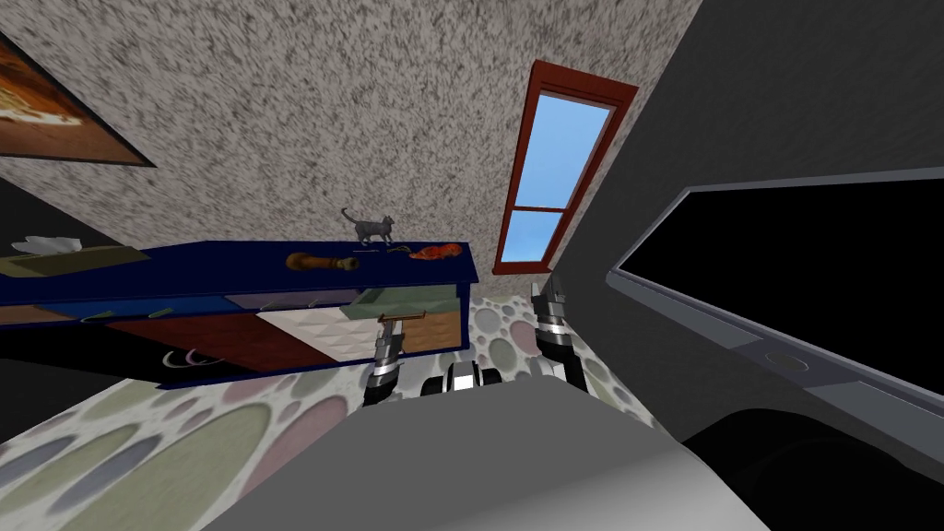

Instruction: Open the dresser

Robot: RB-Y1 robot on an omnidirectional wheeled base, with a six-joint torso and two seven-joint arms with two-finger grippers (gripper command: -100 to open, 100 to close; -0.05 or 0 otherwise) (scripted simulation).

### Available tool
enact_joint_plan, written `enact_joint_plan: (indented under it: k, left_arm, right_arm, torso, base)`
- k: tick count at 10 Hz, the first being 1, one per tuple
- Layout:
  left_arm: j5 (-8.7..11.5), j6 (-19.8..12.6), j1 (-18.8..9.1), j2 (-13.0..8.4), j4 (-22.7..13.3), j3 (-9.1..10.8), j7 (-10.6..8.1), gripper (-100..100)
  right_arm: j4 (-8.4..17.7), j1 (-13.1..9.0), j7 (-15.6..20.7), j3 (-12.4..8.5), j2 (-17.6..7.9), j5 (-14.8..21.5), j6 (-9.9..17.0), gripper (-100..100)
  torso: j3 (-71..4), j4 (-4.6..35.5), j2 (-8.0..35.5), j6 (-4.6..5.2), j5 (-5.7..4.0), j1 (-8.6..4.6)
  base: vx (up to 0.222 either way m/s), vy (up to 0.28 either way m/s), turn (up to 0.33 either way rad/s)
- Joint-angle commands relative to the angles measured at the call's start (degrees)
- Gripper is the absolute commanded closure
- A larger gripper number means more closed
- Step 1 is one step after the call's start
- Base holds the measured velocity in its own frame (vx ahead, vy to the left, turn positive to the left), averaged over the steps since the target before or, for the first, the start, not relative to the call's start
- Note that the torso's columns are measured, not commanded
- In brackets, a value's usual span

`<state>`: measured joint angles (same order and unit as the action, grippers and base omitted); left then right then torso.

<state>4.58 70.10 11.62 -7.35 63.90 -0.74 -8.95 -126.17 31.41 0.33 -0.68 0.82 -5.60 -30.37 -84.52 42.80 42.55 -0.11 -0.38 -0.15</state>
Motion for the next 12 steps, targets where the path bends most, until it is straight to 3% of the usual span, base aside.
enact_joint_plan:
  k: [1,2,8,9,10,12]
  left_arm:
    - [0.3,-3.4,-1.3,-0.6,1.4,0.40,-0.38,-100]
    - [0.3,-3.4,-1.3,-0.6,1.4,0.40,-0.38,-100]
    - [1.1,-12.1,-5.7,-2.2,5.6,1.72,-1.33,-100]
    - [1.1,-12.1,-5.7,-2.2,5.6,1.72,-1.33,-100]
    - [1.4,-14.9,-7.2,-2.7,7.0,2.16,-1.64,-100]
    - [1.4,-14.9,-7.2,-2.7,7.0,2.16,-1.64,-100]
  right_arm:
    - [0.0,0.0,0.0,0.0,0.0,0.0,0.0,0]
    - [0.0,0.0,0.0,0.0,0.0,0.0,0.0,0]
    - [0.0,0.0,0.0,0.0,0.0,0.0,0.0,0]
    - [0.0,0.0,0.0,0.0,0.0,0.0,0.0,0]
    - [0.0,0.0,0.0,0.0,0.0,0.0,0.0,0]
    - [0.0,0.0,0.0,0.0,0.0,0.0,0.0,0]
  torso:
    - [-0.1,-0.2,-0.2,0.03,0.09,0.00]
    - [-0.1,-0.4,-0.2,0.10,0.23,0.00]
    - [0.2,-0.1,0.2,0.01,0.11,0.01]
    - [0.2,0.0,0.3,0.03,0.07,-0.06]
    - [0.3,0.1,0.3,0.05,0.01,-0.14]
    - [0.4,0.3,0.6,-0.10,-0.11,-0.17]
  base:
    - [-0.060,-0.014,0.019]
    - [-0.063,-0.015,0.011]
    - [-0.065,-0.021,0.012]
    - [-0.043,-0.004,0.004]
    - [-0.058,-0.016,-0.009]
    - [-0.040,-0.019,0.008]
